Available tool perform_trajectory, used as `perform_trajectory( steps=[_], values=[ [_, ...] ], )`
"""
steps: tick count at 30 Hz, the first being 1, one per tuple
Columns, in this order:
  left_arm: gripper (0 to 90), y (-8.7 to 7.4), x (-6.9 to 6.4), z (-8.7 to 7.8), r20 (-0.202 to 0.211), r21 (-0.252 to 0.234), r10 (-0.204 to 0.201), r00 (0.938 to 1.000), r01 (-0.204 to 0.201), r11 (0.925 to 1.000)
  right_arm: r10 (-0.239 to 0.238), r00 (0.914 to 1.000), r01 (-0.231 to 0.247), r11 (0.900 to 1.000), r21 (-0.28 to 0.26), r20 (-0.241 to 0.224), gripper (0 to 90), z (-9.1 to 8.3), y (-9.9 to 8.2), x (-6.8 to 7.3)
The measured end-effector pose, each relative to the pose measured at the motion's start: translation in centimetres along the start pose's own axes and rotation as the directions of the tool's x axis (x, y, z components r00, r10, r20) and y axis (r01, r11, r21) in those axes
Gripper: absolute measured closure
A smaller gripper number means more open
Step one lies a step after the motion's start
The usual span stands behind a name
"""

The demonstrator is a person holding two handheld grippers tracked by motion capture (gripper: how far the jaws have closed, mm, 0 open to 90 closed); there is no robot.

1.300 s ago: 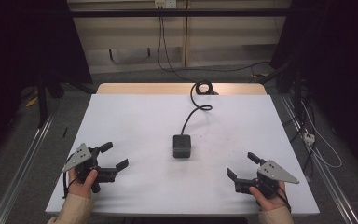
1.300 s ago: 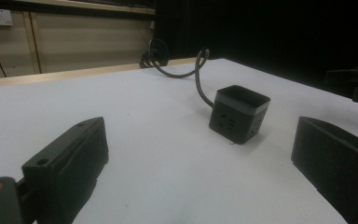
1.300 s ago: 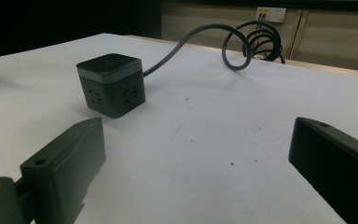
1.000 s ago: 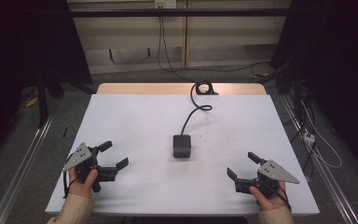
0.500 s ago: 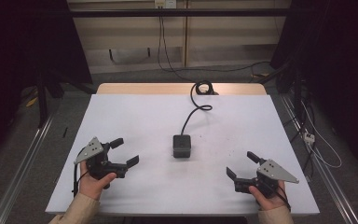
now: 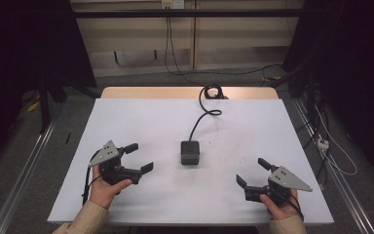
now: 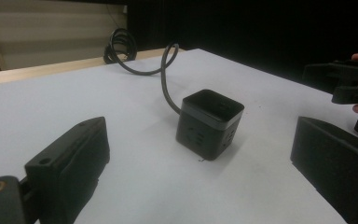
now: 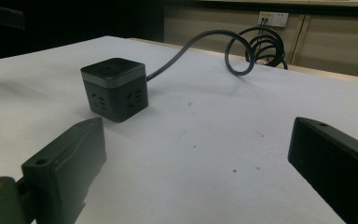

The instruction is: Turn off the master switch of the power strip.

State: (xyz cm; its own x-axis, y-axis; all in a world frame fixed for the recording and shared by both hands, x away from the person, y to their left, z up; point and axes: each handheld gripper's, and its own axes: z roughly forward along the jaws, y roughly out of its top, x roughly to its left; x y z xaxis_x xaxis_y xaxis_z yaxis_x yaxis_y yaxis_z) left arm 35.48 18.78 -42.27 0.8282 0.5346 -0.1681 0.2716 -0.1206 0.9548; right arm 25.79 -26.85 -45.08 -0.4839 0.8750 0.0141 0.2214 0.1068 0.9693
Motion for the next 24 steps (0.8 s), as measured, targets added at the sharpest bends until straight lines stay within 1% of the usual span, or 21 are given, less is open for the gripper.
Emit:
perform_trajectory(
  steps=[4, 6, 7, 14, 24],
  values=[
    [4.1, 0.2, -0.2, 0.7, 0.009, 0.008, 0.006, 0.9999, -0.006, 1.0, 0.002, 1.0, -0.002, 1.0, -0.002, 0.0, 3.9, 0.0, 0.0, -0.1],
    [4.2, 0.3, -0.3, 1.1, 0.011, 0.007, 0.003, 0.9999, -0.003, 1.0, 0.002, 1.0, -0.002, 1.0, -0.003, 0.0, 4.0, 0.0, 0.0, -0.1],
    [4.2, 0.3, -0.3, 1.4, 0.016, 0.007, -0.005, 0.9999, 0.005, 1.0, 0.001, 1.0, -0.001, 1.0, -0.003, 0.0, 4.0, 0.0, 0.0, -0.1],
    [4.6, 0.5, -0.5, 2.1, 0.029, 0.014, 0.006, 0.9995, -0.007, 0.9999, -0.003, 1.0, 0.003, 1.0, -0.003, -0.003, 4.1, -0.1, 0.0, 0.0],
    [5.3, 0.8, -0.7, 3.1, 0.038, 0.02, 0.008, 0.9993, -0.009, 0.9998, -0.003, 1.0, 0.003, 1.0, -0.005, -0.005, 4.3, -0.1, 0.1, -0.1]
  ],
)
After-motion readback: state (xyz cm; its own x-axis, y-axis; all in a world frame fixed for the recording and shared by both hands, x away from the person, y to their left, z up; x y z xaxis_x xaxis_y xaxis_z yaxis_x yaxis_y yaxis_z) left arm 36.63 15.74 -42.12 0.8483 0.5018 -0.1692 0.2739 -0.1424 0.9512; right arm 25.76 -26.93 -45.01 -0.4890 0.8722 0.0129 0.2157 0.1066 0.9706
